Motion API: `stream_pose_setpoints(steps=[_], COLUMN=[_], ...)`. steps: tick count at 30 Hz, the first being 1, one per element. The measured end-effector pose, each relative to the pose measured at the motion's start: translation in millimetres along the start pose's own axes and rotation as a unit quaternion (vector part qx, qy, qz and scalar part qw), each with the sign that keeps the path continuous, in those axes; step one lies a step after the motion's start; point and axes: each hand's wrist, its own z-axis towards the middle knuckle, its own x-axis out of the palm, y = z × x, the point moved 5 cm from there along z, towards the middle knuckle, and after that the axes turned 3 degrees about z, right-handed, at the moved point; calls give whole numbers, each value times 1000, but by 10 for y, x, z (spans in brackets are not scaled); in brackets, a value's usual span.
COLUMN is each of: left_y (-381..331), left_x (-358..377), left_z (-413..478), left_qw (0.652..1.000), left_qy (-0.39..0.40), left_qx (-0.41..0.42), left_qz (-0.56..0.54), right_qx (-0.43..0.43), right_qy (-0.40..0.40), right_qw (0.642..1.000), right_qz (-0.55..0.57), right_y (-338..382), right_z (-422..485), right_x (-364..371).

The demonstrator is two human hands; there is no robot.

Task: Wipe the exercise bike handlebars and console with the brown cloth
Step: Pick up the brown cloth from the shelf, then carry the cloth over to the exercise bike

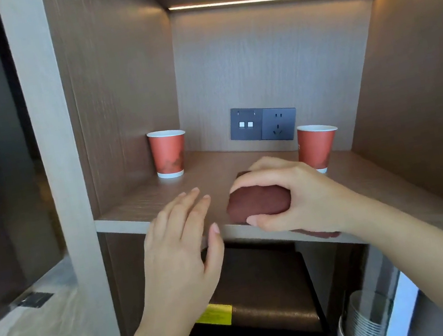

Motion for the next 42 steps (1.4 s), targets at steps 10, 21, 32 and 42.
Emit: stream_pose_setpoints(steps=[10, 21, 32, 42], left_y=[40, 485, 1005, 737], left_x=[-320, -1198, -2777, -4597], left_z=[-362, -1038, -2256, -3303], left_qw=[995, 951, 823, 703], left_qy=[-39, -43, -16, -67], left_qx=[-45, -113, -315, -401], left_qz=[81, 285, 472, 584], right_qx=[-124, -206, -279, -333], right_qy=[-102, -107, -9, 90], right_qw=[982, 967, 912, 818], right_qz=[-94, 101, 299, 461], right_y=[335, 916, 2684, 4838], right_z=[-254, 43, 221, -91], right_x=[181, 1178, 2748, 3414])
